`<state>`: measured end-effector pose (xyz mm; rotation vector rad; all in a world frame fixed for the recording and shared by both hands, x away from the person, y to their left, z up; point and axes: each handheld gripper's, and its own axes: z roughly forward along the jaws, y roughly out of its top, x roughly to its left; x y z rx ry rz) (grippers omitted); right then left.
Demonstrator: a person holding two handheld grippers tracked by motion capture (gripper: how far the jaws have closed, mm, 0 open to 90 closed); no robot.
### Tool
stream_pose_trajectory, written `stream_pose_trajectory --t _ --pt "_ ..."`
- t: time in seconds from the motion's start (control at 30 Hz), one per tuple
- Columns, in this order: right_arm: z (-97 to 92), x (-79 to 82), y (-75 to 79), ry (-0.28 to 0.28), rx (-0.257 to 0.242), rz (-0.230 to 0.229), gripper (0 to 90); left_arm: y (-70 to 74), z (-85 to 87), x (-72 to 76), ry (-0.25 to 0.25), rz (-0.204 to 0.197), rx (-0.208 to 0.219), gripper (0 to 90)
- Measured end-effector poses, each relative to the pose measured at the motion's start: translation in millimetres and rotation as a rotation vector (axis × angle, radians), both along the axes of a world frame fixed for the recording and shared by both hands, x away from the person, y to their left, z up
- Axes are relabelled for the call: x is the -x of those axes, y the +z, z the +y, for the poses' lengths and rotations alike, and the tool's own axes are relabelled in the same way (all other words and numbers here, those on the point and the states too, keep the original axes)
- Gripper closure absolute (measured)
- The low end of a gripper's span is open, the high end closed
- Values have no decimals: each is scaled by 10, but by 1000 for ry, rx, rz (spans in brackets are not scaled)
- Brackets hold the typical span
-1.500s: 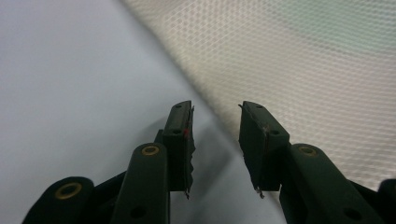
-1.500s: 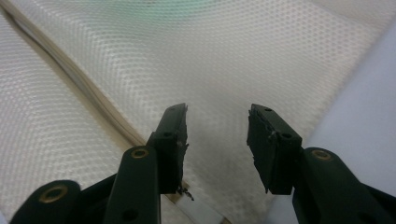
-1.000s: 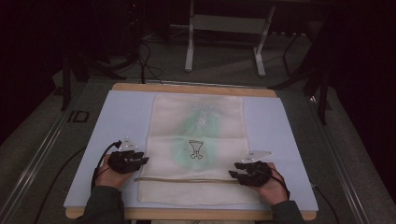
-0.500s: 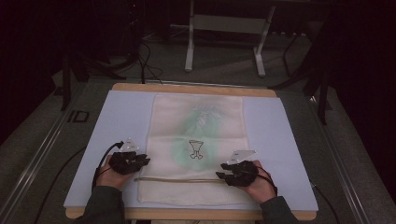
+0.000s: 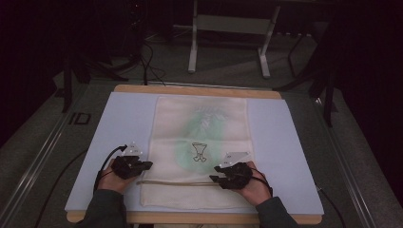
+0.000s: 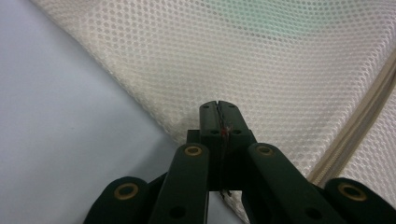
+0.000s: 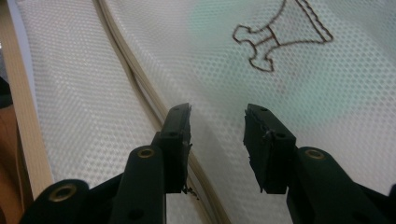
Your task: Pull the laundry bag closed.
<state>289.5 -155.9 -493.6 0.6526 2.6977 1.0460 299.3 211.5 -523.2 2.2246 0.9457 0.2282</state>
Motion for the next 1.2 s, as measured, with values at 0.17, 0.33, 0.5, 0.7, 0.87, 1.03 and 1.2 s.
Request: stream_pose_trajectory --t 0.17,0.33,0.5,0.7,0.87,1.03,1.2 --pt "95 12 4 24 4 -3 613 -10 -7 -2 -7 8 -11 893" --pt "184 18 10 46 6 -10 612 -21 -13 -3 -8 14 -17 893" --pt "279 36 5 68 8 -14 612 -30 -1 -12 -7 28 -6 893" --pt "409 57 -13 106 -15 8 614 -38 -2 -23 -9 34 -9 892" --pt "543 77 -26 133 -29 5 644 -40 2 -30 -13 38 -10 892" --pt "690 98 -48 163 -16 -3 656 -41 4 -33 -18 38 -12 892" --pt "817 124 -69 203 -8 -4 662 -47 12 -41 -21 41 -3 890"
